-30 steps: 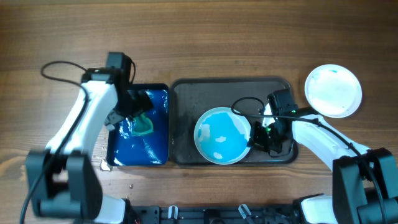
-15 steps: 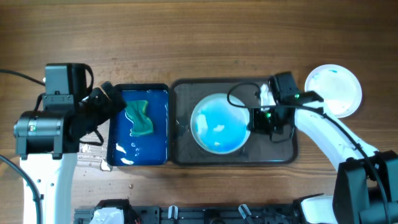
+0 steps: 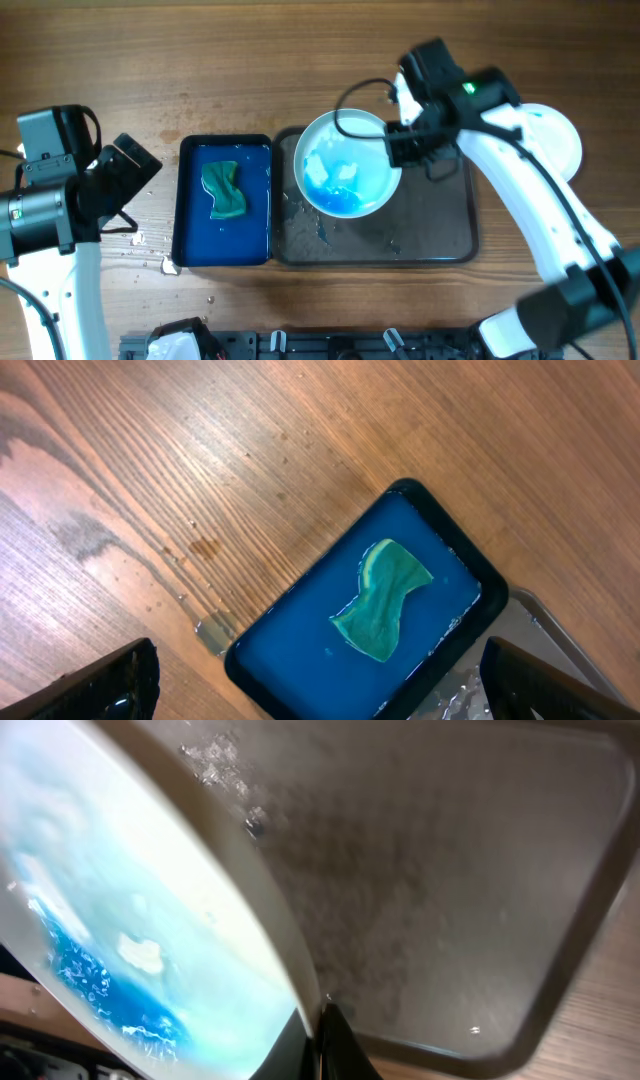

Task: Clean dirty plates on tray and stack at the side
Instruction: 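Lift the plate and tilt it upright over the blue tray with right gripper, then carry the plate to the upper right stack with the right gripper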

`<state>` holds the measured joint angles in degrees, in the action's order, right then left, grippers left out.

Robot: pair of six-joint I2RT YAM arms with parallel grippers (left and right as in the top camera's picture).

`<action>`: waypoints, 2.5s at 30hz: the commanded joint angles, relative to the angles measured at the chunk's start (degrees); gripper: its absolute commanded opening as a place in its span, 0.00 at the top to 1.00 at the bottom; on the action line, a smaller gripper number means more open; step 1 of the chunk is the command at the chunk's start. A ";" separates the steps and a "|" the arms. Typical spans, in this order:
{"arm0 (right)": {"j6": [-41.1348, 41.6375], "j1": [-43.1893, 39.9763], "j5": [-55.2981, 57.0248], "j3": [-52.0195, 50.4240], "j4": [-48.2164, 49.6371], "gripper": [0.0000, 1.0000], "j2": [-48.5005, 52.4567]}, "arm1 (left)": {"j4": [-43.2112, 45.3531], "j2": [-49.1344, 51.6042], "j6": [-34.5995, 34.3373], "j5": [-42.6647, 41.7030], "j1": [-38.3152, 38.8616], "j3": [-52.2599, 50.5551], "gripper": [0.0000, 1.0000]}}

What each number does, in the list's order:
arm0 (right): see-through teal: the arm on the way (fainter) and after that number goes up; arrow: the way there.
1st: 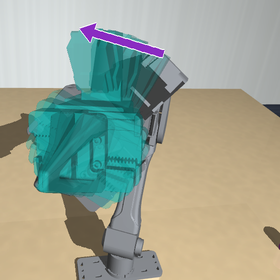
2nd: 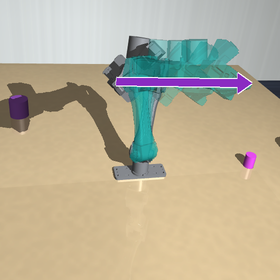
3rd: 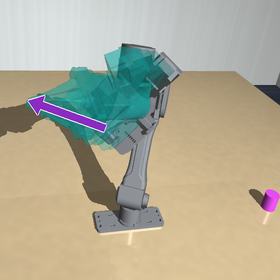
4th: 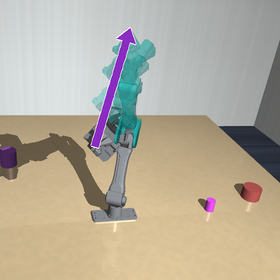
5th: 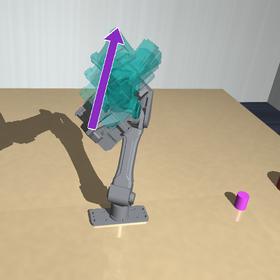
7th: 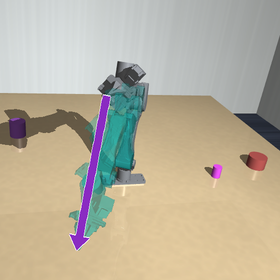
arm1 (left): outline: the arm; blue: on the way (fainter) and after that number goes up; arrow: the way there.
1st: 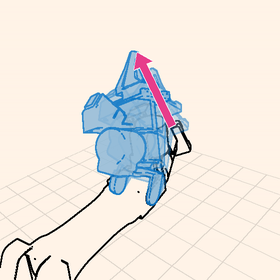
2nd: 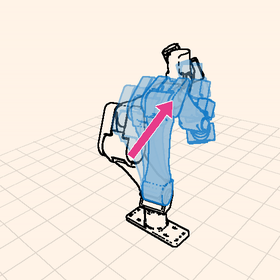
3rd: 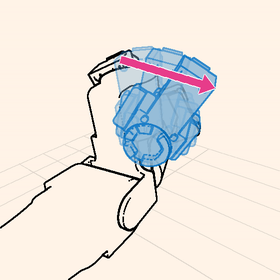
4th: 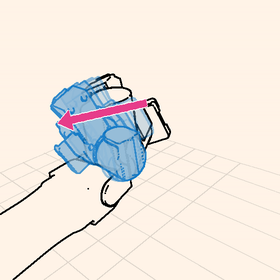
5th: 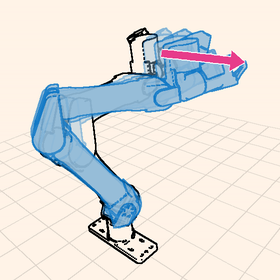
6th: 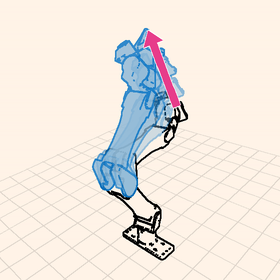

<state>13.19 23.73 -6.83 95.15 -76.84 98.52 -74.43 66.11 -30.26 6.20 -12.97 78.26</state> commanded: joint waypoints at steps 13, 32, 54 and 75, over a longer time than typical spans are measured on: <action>3.91 20.02 16.98 23.10 -0.26 0.95 18.71 | 0.87 -0.31 -0.15 0.98 -1.68 -0.09 0.00; -0.48 38.10 60.04 24.26 18.05 0.95 18.71 | 1.73 -0.31 -0.13 0.98 -1.68 -0.09 0.00; -34.62 44.74 76.94 24.24 43.28 0.96 18.71 | 1.73 -0.31 -0.13 0.96 -1.66 -0.09 0.00; -68.91 45.00 74.53 24.24 52.35 0.96 18.71 | 1.70 -0.31 -0.13 0.96 -1.66 -0.09 0.00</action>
<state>-53.10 68.23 68.34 117.91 -24.77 117.23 -72.90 66.11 -30.26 6.20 -14.33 78.26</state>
